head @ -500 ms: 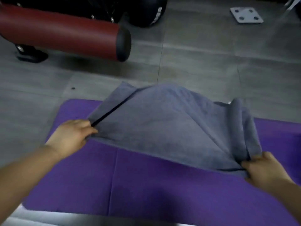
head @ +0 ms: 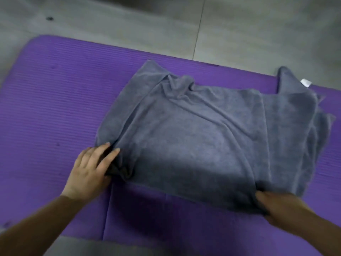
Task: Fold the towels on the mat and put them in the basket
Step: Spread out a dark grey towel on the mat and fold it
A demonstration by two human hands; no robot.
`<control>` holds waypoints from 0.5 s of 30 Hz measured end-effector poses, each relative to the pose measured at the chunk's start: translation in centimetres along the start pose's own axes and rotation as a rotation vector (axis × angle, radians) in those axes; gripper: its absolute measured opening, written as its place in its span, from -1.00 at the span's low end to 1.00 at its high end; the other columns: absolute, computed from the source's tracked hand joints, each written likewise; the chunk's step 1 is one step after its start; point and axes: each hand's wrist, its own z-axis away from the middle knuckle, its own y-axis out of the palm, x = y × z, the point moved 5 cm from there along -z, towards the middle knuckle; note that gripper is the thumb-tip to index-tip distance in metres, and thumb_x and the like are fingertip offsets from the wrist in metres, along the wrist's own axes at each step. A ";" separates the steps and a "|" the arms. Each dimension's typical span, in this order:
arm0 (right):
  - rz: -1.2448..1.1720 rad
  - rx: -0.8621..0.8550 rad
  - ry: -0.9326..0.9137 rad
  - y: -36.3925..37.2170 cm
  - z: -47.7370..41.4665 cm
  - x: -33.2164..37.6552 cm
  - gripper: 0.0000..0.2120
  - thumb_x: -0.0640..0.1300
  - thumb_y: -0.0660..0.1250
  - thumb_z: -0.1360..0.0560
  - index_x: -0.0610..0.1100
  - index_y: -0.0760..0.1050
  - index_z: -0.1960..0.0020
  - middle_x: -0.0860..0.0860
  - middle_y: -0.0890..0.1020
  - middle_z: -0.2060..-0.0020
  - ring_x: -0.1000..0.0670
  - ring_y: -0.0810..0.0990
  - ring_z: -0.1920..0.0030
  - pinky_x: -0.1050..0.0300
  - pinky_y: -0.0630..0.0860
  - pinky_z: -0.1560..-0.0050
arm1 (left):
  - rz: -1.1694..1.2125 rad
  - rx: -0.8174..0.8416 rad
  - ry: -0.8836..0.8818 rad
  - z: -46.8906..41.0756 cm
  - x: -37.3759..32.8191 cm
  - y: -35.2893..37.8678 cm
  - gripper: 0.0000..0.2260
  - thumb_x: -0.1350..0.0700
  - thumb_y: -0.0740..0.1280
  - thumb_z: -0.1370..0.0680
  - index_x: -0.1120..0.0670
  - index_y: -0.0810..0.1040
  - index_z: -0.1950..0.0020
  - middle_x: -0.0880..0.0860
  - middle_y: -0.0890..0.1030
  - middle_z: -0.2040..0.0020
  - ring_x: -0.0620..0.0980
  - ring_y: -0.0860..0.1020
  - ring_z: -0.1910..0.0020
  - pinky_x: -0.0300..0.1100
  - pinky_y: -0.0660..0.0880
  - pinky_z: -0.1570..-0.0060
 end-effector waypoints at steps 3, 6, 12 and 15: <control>0.090 -0.069 -0.122 1.8 -1.2 1.9 -0.16 -0.05 0.54 0.40 -0.02 0.23 0.20 0.06 0.50 0.47 0.10 0.52 0.56 0.34 0.30 0.67 | 0.089 0.045 -0.291 2.0 1.9 1.3 -0.52 0.01 0.14 -0.25 0.19 0.38 -0.11 0.31 0.54 0.01 0.27 0.52 0.11 0.10 0.46 0.07; 0.098 -0.096 -0.138 2.3 -1.9 2.5 -0.17 -0.12 0.55 0.41 0.00 0.20 0.24 0.08 0.45 0.45 0.10 0.48 0.58 0.36 0.23 0.71 | 0.153 0.044 -0.312 2.8 2.7 1.8 -0.68 0.11 0.12 -0.31 0.15 0.43 -0.01 0.27 0.62 0.16 0.24 0.57 0.25 -0.03 0.42 0.14; 0.076 0.305 -0.148 3.7 0.8 3.7 -0.71 -0.15 0.21 -0.43 -0.06 0.47 -0.14 0.03 0.58 -0.06 0.00 0.53 -0.18 0.25 0.44 -0.09 | 0.054 0.062 0.028 3.3 2.7 -1.2 -0.69 0.16 0.13 -0.34 0.14 0.69 0.22 0.14 0.64 0.28 0.04 0.36 0.20 -0.05 0.34 0.21; -0.028 0.227 -0.177 2.5 1.7 4.6 -0.88 0.05 0.30 -0.22 0.09 0.54 0.25 0.21 0.38 0.45 0.36 0.55 0.33 0.55 0.36 0.34 | 0.065 0.186 0.099 6.0 1.7 -0.6 -0.72 0.07 0.16 -0.29 0.04 0.68 0.28 0.05 0.63 0.35 -0.01 0.35 0.22 -0.14 0.25 0.20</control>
